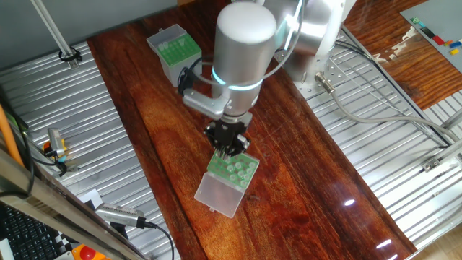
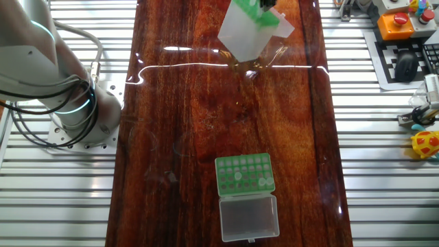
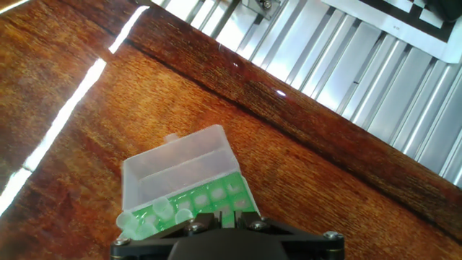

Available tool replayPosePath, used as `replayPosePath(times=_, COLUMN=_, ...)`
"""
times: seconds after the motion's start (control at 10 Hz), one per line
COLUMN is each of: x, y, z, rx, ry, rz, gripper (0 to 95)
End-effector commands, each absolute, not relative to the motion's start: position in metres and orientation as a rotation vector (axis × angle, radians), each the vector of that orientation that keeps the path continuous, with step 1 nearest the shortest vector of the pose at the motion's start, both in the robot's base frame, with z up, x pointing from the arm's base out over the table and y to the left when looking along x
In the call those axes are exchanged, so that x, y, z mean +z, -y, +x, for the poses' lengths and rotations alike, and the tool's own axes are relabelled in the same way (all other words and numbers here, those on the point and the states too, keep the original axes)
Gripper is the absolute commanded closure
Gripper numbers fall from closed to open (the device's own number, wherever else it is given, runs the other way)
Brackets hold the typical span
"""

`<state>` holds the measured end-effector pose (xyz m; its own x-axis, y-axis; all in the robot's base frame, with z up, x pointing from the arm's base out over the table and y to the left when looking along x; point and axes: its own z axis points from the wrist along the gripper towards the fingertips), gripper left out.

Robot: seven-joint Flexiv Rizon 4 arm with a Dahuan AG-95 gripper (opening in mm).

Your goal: Transfer all large pipette tips from one holder to another

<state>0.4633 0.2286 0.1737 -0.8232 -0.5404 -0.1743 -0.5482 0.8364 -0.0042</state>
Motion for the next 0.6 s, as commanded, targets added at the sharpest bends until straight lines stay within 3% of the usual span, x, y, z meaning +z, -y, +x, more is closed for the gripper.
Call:
replayPosePath(times=0.1, x=0.173, y=-0.226, z=0.458, rx=0.074, ry=-2.839, rz=-0.857, gripper=95.0)
replayPosePath(times=0.6, x=0.173, y=-0.206, z=0.438, rx=0.095, ry=-2.813, rz=-0.881, gripper=95.0)
